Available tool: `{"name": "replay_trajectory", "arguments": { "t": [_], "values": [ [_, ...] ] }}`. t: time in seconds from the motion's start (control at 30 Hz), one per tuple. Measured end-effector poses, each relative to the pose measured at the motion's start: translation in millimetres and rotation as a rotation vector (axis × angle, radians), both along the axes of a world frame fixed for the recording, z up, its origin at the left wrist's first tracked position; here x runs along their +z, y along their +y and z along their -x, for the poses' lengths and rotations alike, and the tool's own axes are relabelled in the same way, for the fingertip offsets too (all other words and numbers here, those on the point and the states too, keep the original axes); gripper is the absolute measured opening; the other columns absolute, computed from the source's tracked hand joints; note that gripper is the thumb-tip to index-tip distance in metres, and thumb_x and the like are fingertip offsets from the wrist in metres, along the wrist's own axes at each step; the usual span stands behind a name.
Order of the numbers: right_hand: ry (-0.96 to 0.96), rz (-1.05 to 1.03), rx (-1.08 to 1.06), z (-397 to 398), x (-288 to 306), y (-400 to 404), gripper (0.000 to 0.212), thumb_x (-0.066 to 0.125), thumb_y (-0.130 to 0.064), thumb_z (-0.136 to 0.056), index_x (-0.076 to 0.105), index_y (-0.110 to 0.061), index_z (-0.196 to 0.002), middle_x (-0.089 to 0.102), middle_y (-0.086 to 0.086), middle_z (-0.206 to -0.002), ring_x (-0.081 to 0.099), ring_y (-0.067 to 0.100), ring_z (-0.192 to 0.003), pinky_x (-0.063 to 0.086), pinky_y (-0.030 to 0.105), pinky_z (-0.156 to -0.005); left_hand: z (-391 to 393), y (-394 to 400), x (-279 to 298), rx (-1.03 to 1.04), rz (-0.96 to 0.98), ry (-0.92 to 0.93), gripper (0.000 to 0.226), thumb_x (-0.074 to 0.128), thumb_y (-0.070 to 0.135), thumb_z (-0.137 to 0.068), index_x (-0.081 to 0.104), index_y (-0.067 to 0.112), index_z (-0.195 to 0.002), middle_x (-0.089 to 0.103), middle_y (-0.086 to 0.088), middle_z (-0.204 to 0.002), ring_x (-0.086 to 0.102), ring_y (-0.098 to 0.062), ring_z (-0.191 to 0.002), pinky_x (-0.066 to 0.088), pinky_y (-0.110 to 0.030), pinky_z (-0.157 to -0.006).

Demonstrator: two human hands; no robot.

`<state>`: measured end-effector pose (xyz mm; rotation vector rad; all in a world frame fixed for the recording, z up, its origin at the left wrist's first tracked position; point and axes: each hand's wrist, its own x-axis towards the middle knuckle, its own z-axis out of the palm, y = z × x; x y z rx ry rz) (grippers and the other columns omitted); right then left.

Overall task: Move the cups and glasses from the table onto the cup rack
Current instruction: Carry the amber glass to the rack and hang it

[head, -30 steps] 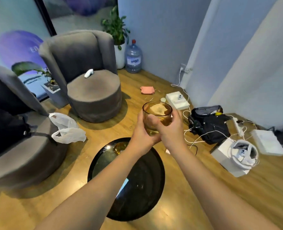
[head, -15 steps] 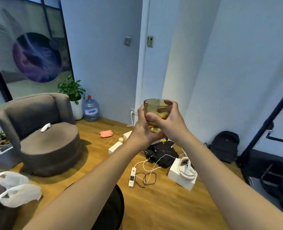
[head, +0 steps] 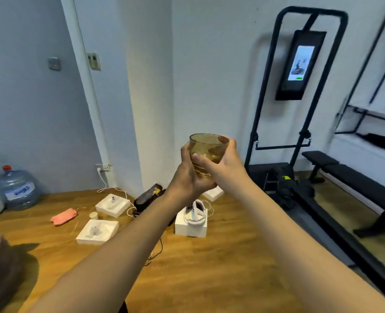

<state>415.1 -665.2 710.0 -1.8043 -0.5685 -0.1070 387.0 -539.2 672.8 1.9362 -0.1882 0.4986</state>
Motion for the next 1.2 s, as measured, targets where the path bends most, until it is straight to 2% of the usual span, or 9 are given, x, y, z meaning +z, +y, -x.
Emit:
{"name": "replay_trajectory", "arguments": {
  "t": [0.13,0.2,0.37,0.5,0.67,0.83,0.97,1.13,1.2],
  "values": [
    [0.023,0.038,-0.169,23,2,-89,0.083,0.080,-0.040,-0.081,0.027,-0.023,-0.143,0.050,0.001,-0.138,0.052,0.017,-0.126,0.044,0.006,-0.079,-17,-88,-16,-0.202,0.060,0.031,0.103,0.089,0.020,-0.076,0.016,0.035,-0.147,0.046,0.029,-0.126,0.054,0.007,-0.120,0.054,-0.031,-0.102],
    [0.011,-0.018,-0.496,69,-1,-243,0.082,0.080,-0.040,-0.081,0.028,-0.023,-0.142,0.051,0.000,-0.136,0.053,0.015,-0.124,0.044,0.008,-0.081,-5,-245,-12,-0.476,-0.078,0.007,0.103,0.091,0.024,-0.073,0.016,0.045,-0.141,0.045,0.036,-0.123,0.052,0.018,-0.114,0.054,-0.033,-0.103],
    [0.026,0.009,-0.595,80,-1,-306,0.077,0.082,-0.039,-0.079,0.033,-0.021,-0.137,0.058,-0.011,-0.117,0.058,0.002,-0.107,0.047,0.014,-0.083,2,-309,-8,-0.550,0.007,-0.018,0.103,0.089,0.030,-0.074,0.019,0.025,-0.148,0.060,0.013,-0.130,0.059,-0.003,-0.121,0.051,-0.039,-0.106],
    [0.024,0.016,-0.661,102,1,-346,0.069,0.080,-0.038,-0.081,0.036,-0.021,-0.132,0.054,-0.016,-0.110,0.052,-0.011,-0.095,0.041,-0.001,-0.065,9,-357,-14,-0.623,0.043,-0.017,0.102,0.087,0.036,-0.073,0.020,0.026,-0.149,0.058,0.010,-0.135,0.060,-0.005,-0.122,0.052,-0.040,-0.105],
    [0.038,-0.007,-0.923,161,-12,-513,0.071,0.080,-0.046,-0.079,0.034,-0.025,-0.128,0.056,-0.004,-0.124,0.058,0.011,-0.111,0.047,0.020,-0.081,54,-540,-15,-0.842,0.050,0.046,0.092,0.084,0.039,-0.072,0.027,0.026,-0.143,0.059,0.012,-0.129,0.061,-0.005,-0.118,0.054,-0.037,-0.101],
    [0.063,0.058,-0.987,206,-19,-646,0.077,0.080,-0.045,-0.078,0.029,-0.028,-0.134,0.056,-0.005,-0.131,0.057,0.015,-0.120,0.051,0.033,-0.098,90,-686,-26,-0.981,0.185,0.167,0.080,0.085,0.013,-0.075,0.035,0.040,-0.131,0.058,0.007,-0.129,0.064,-0.007,-0.114,0.059,-0.035,-0.092],
    [0.081,0.066,-1.007,240,-24,-731,0.092,0.081,-0.036,-0.081,0.019,-0.029,-0.148,0.053,-0.009,-0.134,0.055,0.010,-0.121,0.047,0.024,-0.095,114,-778,-32,-1.015,0.208,0.227,0.085,0.085,0.025,-0.069,0.033,0.030,-0.137,0.061,0.000,-0.128,0.066,-0.018,-0.116,0.058,-0.048,-0.095],
    [0.094,0.022,-1.025,256,-35,-821,0.103,0.081,-0.032,-0.081,0.008,-0.033,-0.154,0.053,-0.015,-0.128,0.055,0.003,-0.117,0.044,0.021,-0.100,125,-874,-44,-1.049,0.168,0.185,0.093,0.085,0.009,-0.073,0.031,0.025,-0.147,0.060,0.010,-0.123,0.064,-0.006,-0.111,0.054,-0.032,-0.095],
    [0.085,-0.001,-1.048,253,-43,-858,0.101,0.080,-0.032,-0.082,0.009,-0.033,-0.154,0.055,-0.016,-0.128,0.056,0.001,-0.117,0.044,0.021,-0.101,123,-914,-46,-1.085,0.177,0.217,0.091,0.081,0.031,-0.069,0.029,0.027,-0.144,0.061,0.008,-0.124,0.064,-0.011,-0.113,0.055,-0.039,-0.100]
  ]
}}
